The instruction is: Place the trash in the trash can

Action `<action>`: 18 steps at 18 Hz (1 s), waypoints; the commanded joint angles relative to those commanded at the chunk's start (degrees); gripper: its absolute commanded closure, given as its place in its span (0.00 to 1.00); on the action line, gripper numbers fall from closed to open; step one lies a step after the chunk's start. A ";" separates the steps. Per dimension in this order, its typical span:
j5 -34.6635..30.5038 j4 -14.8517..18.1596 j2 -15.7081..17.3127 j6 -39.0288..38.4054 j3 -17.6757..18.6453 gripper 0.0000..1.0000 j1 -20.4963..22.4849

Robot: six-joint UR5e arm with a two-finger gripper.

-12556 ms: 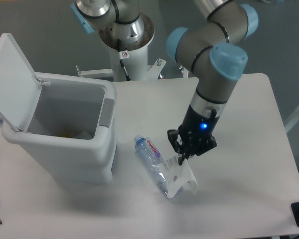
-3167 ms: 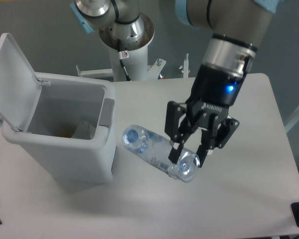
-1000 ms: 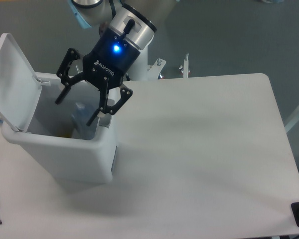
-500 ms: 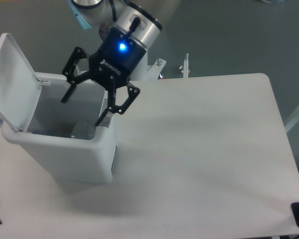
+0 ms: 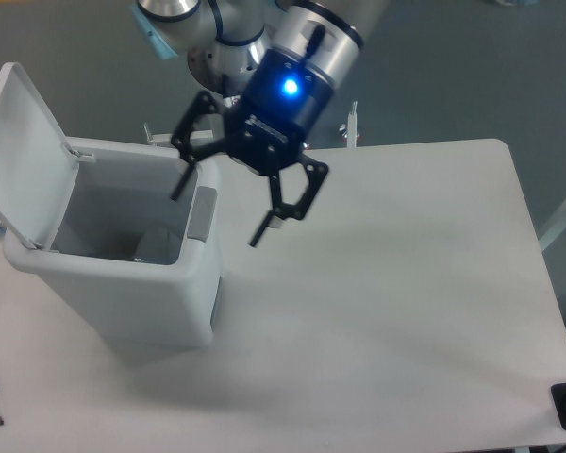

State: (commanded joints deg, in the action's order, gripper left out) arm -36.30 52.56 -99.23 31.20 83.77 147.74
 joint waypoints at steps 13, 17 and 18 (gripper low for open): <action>-20.02 0.88 -10.81 7.89 -0.54 0.00 8.97; -25.92 6.40 -12.04 17.47 -1.06 0.00 9.15; -27.49 7.81 -12.22 19.67 -1.50 0.00 9.41</action>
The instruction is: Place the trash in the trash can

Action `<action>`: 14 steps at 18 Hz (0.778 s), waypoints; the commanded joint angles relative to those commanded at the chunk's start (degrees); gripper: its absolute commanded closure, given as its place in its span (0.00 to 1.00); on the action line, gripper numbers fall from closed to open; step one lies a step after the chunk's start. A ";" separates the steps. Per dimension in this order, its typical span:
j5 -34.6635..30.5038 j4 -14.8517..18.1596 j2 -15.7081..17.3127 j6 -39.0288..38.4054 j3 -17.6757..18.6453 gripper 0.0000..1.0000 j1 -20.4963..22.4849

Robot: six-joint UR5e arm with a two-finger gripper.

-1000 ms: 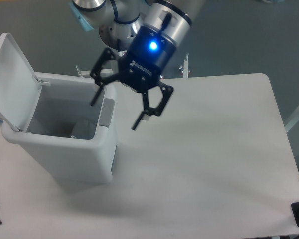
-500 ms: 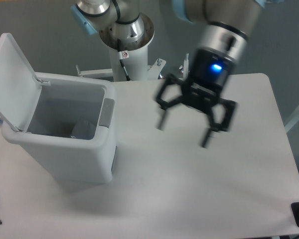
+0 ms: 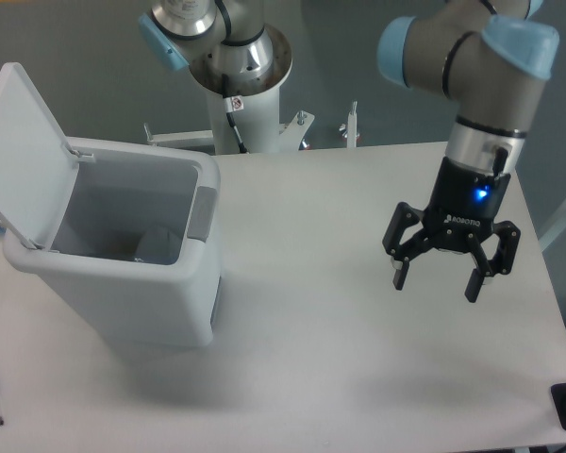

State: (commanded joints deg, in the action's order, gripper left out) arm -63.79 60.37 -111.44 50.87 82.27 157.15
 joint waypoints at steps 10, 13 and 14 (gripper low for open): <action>-20.12 12.84 -1.67 36.11 -1.85 0.00 2.64; -24.09 12.67 -1.67 40.62 -1.59 0.00 2.73; -25.93 12.58 -1.50 40.80 -1.33 0.00 2.38</action>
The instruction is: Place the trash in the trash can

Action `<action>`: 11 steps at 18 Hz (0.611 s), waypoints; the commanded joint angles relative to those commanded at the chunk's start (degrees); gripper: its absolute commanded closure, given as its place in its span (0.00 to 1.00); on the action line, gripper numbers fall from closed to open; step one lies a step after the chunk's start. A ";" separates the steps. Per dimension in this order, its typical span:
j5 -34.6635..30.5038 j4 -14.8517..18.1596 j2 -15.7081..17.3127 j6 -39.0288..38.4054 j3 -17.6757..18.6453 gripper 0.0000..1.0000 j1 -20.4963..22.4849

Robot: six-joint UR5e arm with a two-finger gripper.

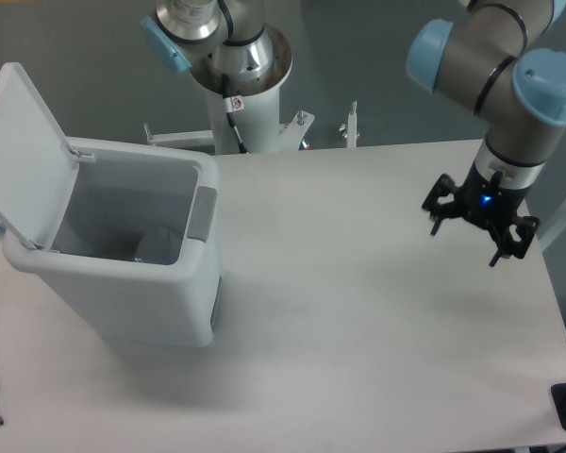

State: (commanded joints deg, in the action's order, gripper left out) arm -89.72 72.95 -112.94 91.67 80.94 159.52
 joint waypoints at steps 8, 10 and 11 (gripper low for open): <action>-2.83 -0.52 0.35 2.90 0.96 0.00 -1.06; -2.66 -0.70 0.53 2.99 1.50 0.00 -0.97; -2.57 -0.62 0.62 2.99 1.50 0.00 -0.88</action>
